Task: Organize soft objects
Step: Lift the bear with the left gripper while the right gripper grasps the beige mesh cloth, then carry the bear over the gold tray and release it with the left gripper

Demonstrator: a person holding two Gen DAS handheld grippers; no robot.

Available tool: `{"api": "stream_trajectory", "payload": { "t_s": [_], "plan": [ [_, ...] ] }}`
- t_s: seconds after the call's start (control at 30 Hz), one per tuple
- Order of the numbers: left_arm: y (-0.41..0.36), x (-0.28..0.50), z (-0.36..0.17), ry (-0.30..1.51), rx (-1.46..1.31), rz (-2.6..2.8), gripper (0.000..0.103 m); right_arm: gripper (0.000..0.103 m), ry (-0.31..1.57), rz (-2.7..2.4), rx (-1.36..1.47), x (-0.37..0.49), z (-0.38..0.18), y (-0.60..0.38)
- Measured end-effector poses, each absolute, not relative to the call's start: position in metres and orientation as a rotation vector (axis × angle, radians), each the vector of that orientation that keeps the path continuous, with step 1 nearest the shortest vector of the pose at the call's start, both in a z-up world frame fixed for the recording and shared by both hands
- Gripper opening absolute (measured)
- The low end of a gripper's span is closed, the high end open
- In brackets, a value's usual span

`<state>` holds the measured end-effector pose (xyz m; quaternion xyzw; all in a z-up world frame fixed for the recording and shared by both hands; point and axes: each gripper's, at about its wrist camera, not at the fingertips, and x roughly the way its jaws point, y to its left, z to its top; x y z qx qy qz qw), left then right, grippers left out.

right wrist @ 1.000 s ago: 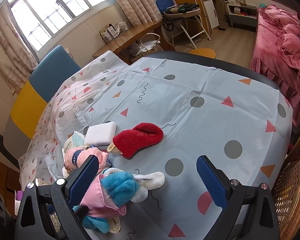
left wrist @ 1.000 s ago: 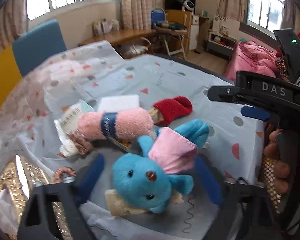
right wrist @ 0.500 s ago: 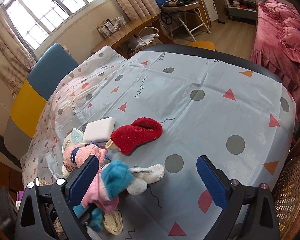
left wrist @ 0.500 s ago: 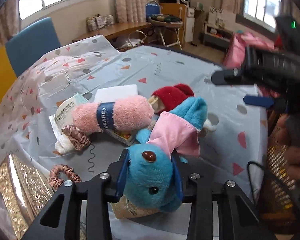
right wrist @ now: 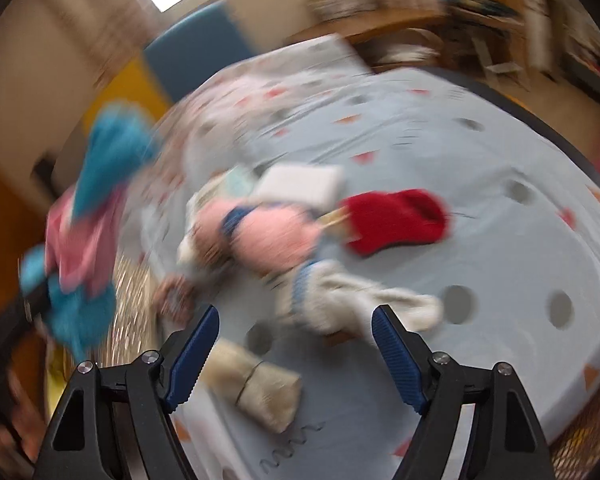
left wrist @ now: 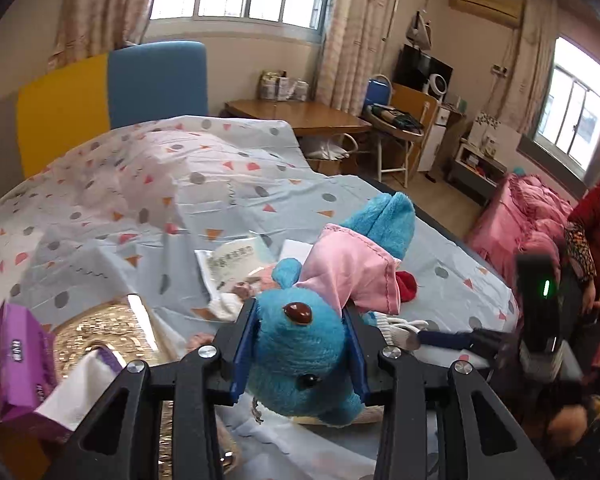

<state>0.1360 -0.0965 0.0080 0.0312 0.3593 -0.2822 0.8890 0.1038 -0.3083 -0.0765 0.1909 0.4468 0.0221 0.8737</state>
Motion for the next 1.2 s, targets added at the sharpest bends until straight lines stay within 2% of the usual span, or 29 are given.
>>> {"api": "stream_trajectory", "payload": {
  "t_s": [0.2, 0.43, 0.5, 0.57, 0.63, 0.93, 1.2],
  "plan": [
    [-0.071, 0.162, 0.022, 0.754, 0.017, -0.508, 0.041, 0.081, 1.073, 0.158, -0.046, 0.114, -0.103, -0.223],
    [-0.02, 0.189, 0.055, 0.707, -0.071, -0.362, 0.042, 0.079, 1.161, 0.159, -0.145, 0.135, -0.132, -0.211],
    [0.004, 0.191, 0.063, 0.686, -0.096, -0.307, 0.042, 0.068, 1.163, 0.18, -0.154, 0.133, -0.134, -0.208],
    [0.032, 0.192, 0.07, 0.668, -0.124, -0.255, 0.042, 0.043, 1.158, 0.19, -0.169, 0.13, -0.135, -0.203],
    [0.061, 0.189, 0.073, 0.649, -0.145, -0.204, 0.042, 0.029, 1.165, 0.18, -0.193, 0.127, -0.139, -0.198],
    [0.169, 0.147, 0.056, 0.622, -0.183, 0.011, 0.042, 0.029, 1.175, 0.163, -0.212, 0.13, -0.137, -0.195],
    [0.22, 0.108, 0.009, 0.705, -0.26, 0.138, 0.043, 0.026, 1.184, 0.169, -0.213, 0.131, -0.135, -0.201]
  ]
}}
